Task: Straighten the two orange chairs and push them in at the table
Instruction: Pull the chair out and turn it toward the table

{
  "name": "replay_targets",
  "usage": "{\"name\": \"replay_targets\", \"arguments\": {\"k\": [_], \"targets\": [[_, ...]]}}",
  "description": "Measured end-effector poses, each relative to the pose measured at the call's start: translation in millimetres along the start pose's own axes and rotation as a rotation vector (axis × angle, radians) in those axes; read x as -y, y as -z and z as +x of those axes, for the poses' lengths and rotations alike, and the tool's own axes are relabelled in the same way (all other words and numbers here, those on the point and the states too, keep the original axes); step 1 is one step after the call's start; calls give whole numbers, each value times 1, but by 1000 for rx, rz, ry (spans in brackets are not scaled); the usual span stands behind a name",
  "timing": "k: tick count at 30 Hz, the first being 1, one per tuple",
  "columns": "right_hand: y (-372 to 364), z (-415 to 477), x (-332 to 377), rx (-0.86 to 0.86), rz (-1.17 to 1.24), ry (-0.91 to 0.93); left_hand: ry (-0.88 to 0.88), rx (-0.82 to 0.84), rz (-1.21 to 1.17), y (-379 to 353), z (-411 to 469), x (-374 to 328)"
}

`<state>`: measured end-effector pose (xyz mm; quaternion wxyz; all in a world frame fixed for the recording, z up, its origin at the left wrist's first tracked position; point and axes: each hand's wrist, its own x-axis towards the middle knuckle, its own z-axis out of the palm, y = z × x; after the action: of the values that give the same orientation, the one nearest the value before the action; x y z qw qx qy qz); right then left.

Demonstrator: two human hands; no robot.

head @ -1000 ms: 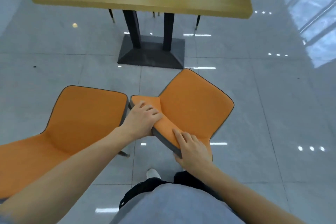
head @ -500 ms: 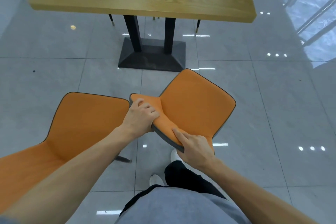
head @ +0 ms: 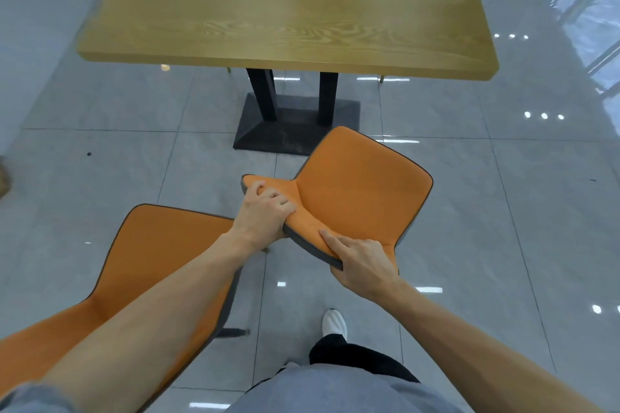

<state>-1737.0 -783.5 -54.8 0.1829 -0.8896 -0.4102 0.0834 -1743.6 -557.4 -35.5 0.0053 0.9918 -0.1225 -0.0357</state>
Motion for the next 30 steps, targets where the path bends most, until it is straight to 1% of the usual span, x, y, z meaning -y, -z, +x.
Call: {"name": "replay_targets", "arguments": {"k": [7,11,15,19,24,28,30], "targets": [[16,63,-42,-1,-37,22,74,-17,-18,7,58,29],[30,83,-61,-37,-68,56,42,-44,-10,15,86,39],[25,77,-64,-47,-45,70,34,-29,-16,10,84,38],[13,71,-54,-30,-47,70,68,9,-13,5,69,36],[18,66,-48,18,-107,17,128,48,-9,10,65,27],[27,65,-29,90,-145,-109,174,90,57,13,55,14],[32,65,-19,92,-172,-173,190,96,74,20,47,8]]}}
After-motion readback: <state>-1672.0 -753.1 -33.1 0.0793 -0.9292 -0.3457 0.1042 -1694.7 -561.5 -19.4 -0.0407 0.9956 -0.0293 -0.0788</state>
